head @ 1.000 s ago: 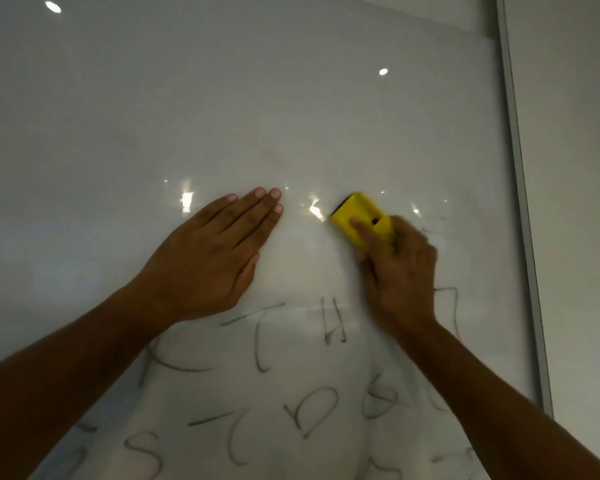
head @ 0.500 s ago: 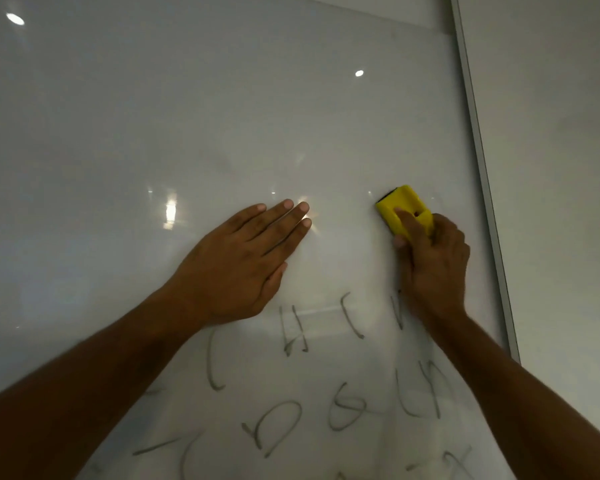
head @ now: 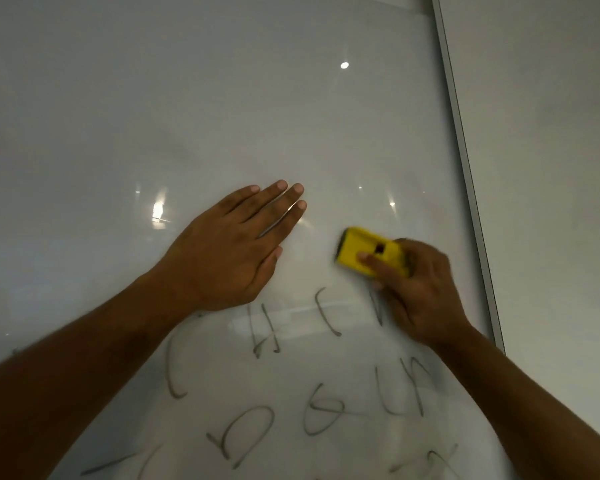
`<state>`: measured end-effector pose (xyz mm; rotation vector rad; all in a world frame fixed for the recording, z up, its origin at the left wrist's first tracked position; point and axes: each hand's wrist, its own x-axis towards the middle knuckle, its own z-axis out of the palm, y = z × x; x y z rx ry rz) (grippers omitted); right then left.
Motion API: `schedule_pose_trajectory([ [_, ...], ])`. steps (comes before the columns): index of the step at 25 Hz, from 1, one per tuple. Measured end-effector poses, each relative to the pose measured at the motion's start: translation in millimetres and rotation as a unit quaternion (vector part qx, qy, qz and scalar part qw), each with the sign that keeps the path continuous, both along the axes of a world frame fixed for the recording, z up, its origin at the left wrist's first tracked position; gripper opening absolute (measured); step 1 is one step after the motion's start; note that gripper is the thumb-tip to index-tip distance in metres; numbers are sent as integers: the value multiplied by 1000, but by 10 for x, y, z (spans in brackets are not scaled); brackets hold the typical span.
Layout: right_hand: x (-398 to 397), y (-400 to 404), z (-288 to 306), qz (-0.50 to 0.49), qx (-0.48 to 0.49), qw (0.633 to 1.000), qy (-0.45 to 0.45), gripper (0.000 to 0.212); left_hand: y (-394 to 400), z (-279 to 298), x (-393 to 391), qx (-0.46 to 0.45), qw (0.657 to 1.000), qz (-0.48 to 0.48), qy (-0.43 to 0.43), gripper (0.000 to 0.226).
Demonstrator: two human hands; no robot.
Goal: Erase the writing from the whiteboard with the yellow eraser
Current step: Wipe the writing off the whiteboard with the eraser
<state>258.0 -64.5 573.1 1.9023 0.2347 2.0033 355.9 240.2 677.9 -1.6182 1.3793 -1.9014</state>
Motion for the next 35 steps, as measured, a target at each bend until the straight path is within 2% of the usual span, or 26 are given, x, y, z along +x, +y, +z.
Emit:
schedule_pose_trajectory([
  [2,-3,8,-83,58,206,974,-78,42,-57,26,-1,5,1000,-7,-3,64],
  [3,43,100,-216,66,240,965,-87,42,-97,29,0,3,1000,-9,-4,64],
  [6,11,150,-619,10,9,1000,-1,41,-248,39,4,8,1000,-9,-10,64],
  [7,-50,30,-592,0,0,1000,7,41,-300,49,-1,12,1000,-11,-13,65],
  [8,-84,-62,-538,7,78,997,-23,43,-347,58,-10,15,1000,-15,-15,65],
  [10,-53,21,-526,65,252,962,-78,46,-429,61,-21,14,1000,-20,-19,64],
  [11,16,116,-618,50,228,971,-61,48,-455,55,-20,13,1000,-20,-18,64],
  [13,15,163,-766,12,25,999,30,52,-483,53,-16,18,1000,-19,-17,64],
  [14,-37,73,-726,3,-16,999,49,52,-482,57,-15,19,999,-20,-17,64],
  [15,-72,-21,-652,4,50,998,26,51,-478,62,-14,20,999,-20,-17,64],
  [16,-69,-23,-598,39,176,983,-35,49,-473,61,-14,20,1000,-20,-13,64],
  [17,-39,66,-591,85,281,952,-84,47,-467,56,-13,18,1000,-17,-10,63],
  [18,19,200,-638,80,307,944,-96,47,-466,52,-15,17,1000,-16,-6,63],
  [20,115,498,-833,36,119,992,-12,50,-445,48,-13,23,1000,-18,-1,62],
  [21,84,509,-819,16,28,999,25,50,-427,38,-10,26,999,-19,-2,62],
  [22,54,478,-739,8,14,999,32,48,-393,29,-1,27,999,-21,-2,61],
  [23,55,474,-637,25,106,994,8,46,-349,17,17,28,999,-22,-4,61],
  [25,116,702,-559,112,313,939,-92,46,-297,2,24,32,999,-23,-11,60],
  [26,176,906,-608,101,303,943,-88,48,-275,1,26,37,999,-23,-12,60],
  [28,235,1211,-774,53,90,995,1,50,-224,18,36,53,998,-24,-12,60],
  [29,235,1196,-772,29,17,999,21,48,-174,27,47,56,998,-23,-13,59],
  [30,228,1112,-711,19,39,999,15,46,-117,42,53,58,998,-23,-12,59],
  [32,246,1158,-575,82,262,959,-67,45,36,78,75,57,998,-21,-5,59],
  [33,287,1255,-589,97,309,942,-84,46,96,93,74,57,998,-22,-3,59],
  [34,331,1393,-662,74,259,960,-76,46,160,107,74,57,998,-22,-2,59],
  [35,332,1489,-715,54,157,985,-51,46,221,121,78,57,998,-24,-2,58],
])
